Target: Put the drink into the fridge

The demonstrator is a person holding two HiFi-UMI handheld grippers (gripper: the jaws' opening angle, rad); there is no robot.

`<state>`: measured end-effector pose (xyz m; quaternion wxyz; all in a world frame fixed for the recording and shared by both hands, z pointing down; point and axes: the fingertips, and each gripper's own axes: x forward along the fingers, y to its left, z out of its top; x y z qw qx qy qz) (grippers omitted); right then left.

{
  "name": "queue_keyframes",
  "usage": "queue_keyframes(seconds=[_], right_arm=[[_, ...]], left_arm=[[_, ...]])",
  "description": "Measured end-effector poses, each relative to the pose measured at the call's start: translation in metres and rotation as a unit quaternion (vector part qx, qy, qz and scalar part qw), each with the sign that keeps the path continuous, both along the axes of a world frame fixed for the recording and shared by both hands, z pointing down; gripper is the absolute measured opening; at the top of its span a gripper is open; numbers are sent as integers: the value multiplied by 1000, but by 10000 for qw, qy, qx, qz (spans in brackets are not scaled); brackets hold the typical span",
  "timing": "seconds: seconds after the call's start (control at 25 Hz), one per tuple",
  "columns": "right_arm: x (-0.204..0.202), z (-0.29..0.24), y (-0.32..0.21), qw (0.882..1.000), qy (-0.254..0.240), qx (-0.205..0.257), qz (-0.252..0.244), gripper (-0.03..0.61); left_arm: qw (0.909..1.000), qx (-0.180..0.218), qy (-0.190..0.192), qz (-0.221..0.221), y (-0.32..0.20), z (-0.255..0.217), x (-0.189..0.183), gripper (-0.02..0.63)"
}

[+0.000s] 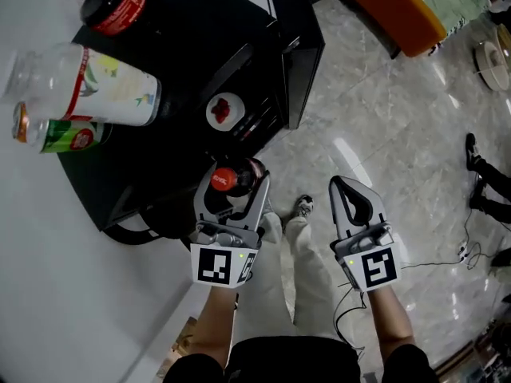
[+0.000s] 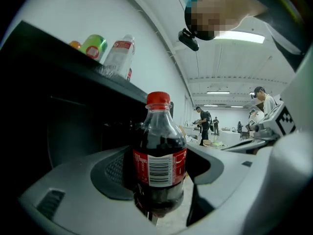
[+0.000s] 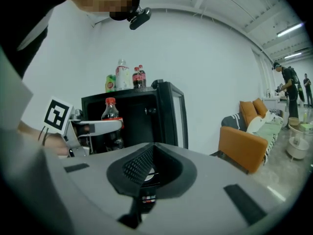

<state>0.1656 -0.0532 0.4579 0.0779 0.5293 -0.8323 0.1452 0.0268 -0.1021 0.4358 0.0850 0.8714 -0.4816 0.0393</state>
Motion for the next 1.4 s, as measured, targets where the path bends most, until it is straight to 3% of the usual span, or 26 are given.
queue_keyframes(seconds=[0.4, 0.96, 1.4], right_arm=[[-19, 93, -15, 9989, -142, -441, 75, 14], [-29, 131, -16, 9965, -111, -810, 172, 14], [-43, 149, -9, 9946, -84, -1018, 183, 14]], left_arm=[[9999, -26, -3, -139, -36, 93, -4, 318], [9968, 79, 267, -747, -143, 135, -35, 318], [9961, 218, 91, -850, -216, 156, -46, 318]])
